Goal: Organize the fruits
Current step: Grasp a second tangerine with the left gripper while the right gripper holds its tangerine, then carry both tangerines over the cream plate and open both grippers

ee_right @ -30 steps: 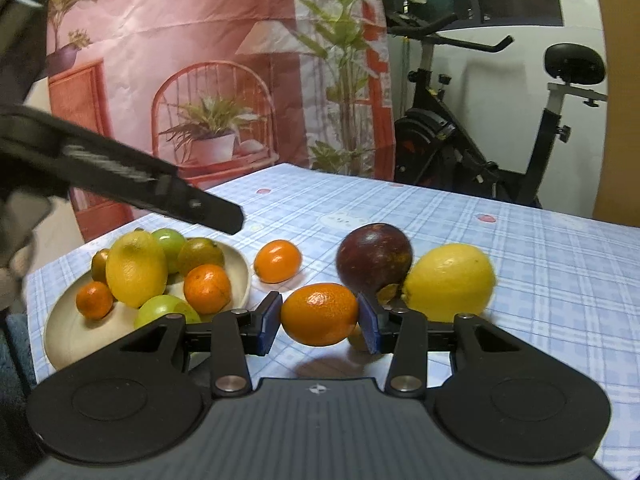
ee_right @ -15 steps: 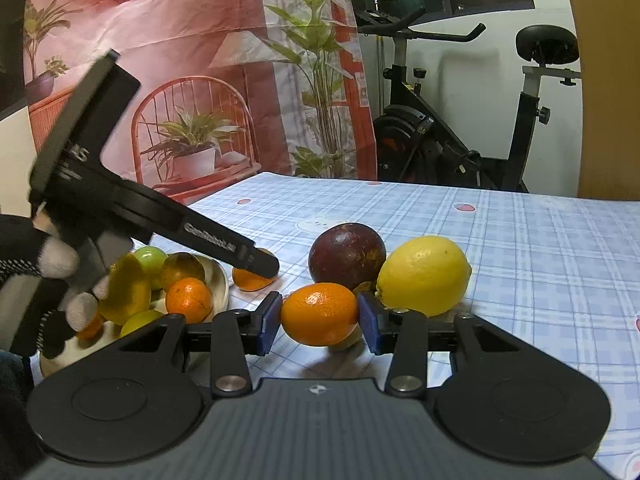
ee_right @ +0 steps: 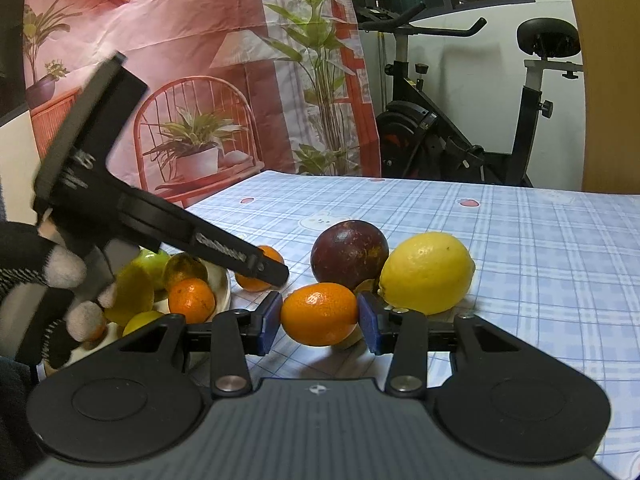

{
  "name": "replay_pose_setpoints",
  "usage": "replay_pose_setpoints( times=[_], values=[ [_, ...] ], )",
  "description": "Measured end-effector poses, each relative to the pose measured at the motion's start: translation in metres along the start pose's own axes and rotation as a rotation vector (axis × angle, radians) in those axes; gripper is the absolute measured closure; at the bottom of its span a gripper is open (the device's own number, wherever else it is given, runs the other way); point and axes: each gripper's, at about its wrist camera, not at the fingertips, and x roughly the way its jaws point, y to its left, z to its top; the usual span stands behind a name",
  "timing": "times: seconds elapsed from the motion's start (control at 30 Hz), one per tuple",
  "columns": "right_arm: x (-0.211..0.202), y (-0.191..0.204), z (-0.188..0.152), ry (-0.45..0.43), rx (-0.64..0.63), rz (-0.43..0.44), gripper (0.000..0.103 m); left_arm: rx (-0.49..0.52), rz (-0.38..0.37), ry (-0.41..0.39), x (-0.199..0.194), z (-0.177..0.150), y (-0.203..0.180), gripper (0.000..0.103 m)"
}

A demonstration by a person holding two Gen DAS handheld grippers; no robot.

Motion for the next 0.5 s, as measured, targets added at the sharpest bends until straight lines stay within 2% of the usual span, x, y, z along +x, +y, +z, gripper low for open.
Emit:
replay_pose_setpoints(
  times=[0.17,0.5],
  values=[
    [0.0,0.0,0.0,0.0,-0.002,-0.001,0.059,-0.015,-0.063,-0.051,-0.036,-0.009,0.008,0.065],
    [-0.01,0.015,-0.002,-0.014,-0.024,0.01,0.059,-0.023,-0.052,-0.049,-0.098,-0.071,0.021,0.065]
  ],
)
